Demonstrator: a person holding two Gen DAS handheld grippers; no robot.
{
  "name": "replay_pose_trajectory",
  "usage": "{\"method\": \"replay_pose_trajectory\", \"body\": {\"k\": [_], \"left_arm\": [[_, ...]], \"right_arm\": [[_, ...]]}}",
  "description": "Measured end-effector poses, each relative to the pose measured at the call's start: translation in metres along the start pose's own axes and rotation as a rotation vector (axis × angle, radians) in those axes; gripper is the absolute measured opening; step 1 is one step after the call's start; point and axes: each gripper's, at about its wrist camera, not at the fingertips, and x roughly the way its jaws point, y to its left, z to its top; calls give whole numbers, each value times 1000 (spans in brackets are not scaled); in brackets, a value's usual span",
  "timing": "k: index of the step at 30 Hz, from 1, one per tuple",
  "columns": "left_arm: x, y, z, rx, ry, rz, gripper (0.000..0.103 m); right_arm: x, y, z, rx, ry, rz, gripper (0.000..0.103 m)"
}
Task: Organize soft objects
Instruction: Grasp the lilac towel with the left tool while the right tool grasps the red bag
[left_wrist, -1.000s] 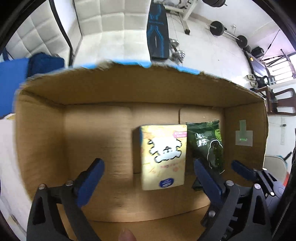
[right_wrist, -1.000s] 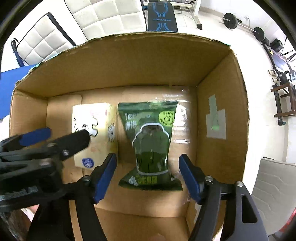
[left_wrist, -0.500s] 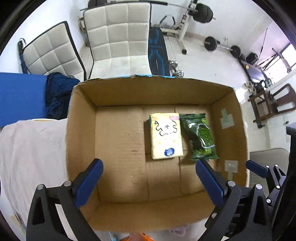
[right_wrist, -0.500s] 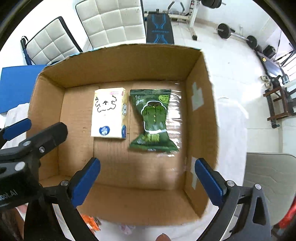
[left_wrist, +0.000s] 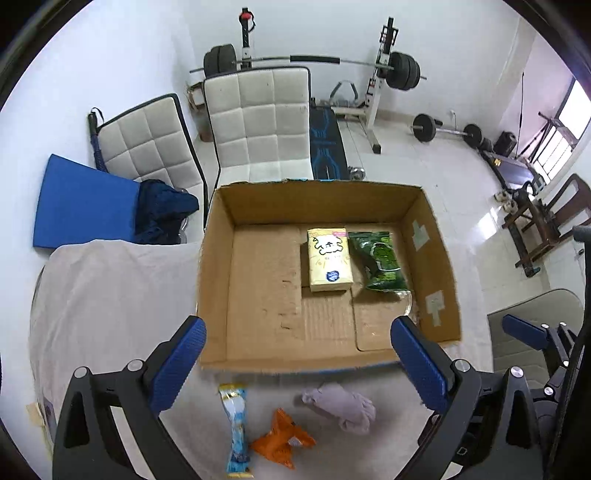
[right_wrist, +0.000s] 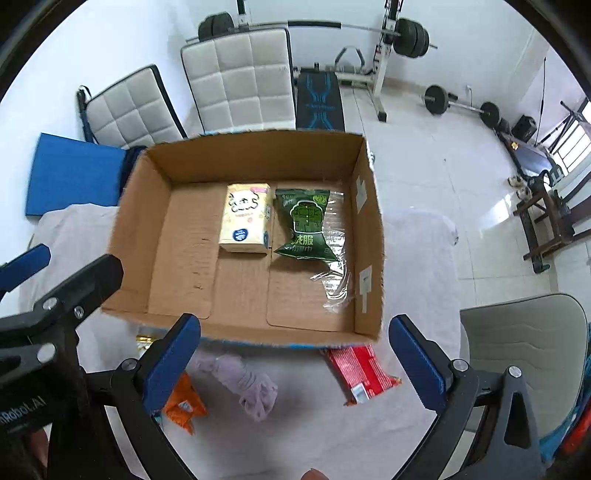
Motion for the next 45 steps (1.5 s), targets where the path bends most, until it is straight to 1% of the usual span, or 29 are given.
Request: {"method": "replay_pose_trajectory", "body": {"k": [4, 7, 9, 11, 13, 15, 16, 18, 20, 22, 24, 25, 26, 27, 29, 30, 32, 34, 36, 39, 40, 41, 43, 45], "left_arm": [[-24, -3, -7, -19, -26, 2, 103], [-33, 2, -17, -42, -34, 8, 103], [-31, 7, -25, -61, -25, 35, 103], [-21, 14, -37, -91, 15, 32, 103], [-2, 22, -53, -138, 76, 26, 103], [20, 27, -69, -185, 148, 24, 103], [30, 28, -77, -205, 180, 12, 103], [56, 28, -95, -256, 259, -22, 103], [74, 24, -108, -287, 316, -44, 103], [91, 16, -117, -309, 359, -58, 103], [99, 6, -125, -306, 378, -64, 102], [106, -3, -126, -293, 393, -68, 102], [111, -12, -127, -278, 408, -62, 97], [116, -19, -128, -270, 426, -66, 95], [129, -32, -129, -265, 461, -89, 88], [136, -38, -129, -264, 478, -85, 87], [150, -47, -129, -256, 505, -75, 81], [166, -53, -130, -254, 537, -52, 81], [183, -55, -133, -265, 566, -31, 81], [207, -53, -137, -287, 603, 4, 81], [213, -52, -138, -293, 599, 3, 78], [213, -51, -138, -285, 567, 18, 65], [213, -56, -140, -237, 551, 25, 45], [209, -61, -146, -194, 549, 26, 39]], "right_arm": [[-27, -2, -10, -11, -32, 40, 103], [-37, -14, -18, -2, -42, 48, 103], [-36, -28, -24, 0, -21, 40, 103], [-27, -45, -32, 13, 6, 18, 103], [-6, -63, -41, 19, 59, -15, 103], [22, -79, -50, 28, 114, -21, 103], [40, -86, -55, 28, 151, -32, 103], [72, -95, -64, 26, 204, -21, 103], [105, -100, -71, 19, 262, -31, 103], [135, -102, -78, 19, 309, -17, 103], [155, -101, -84, 21, 334, 2, 103], [165, -100, -87, 23, 349, 7, 100], [171, -99, -89, 29, 360, 8, 97], [179, -97, -92, 29, 374, 4, 90], [189, -95, -97, 26, 396, -8, 72], [192, -95, -99, 32, 405, -8, 64], [191, -98, -103, 59, 401, -4, 61], [188, -102, -109, 92, 424, 9, 56], [184, -105, -117, 116, 449, 25, 54], [179, -108, -130, 126, 459, 36, 54], [178, -109, -134, 131, 463, 39, 54], [178, -109, -138, 137, 468, 45, 54], [178, -110, -144, 145, 479, 51, 53], [178, -110, -148, 143, 494, 56, 53]]}}
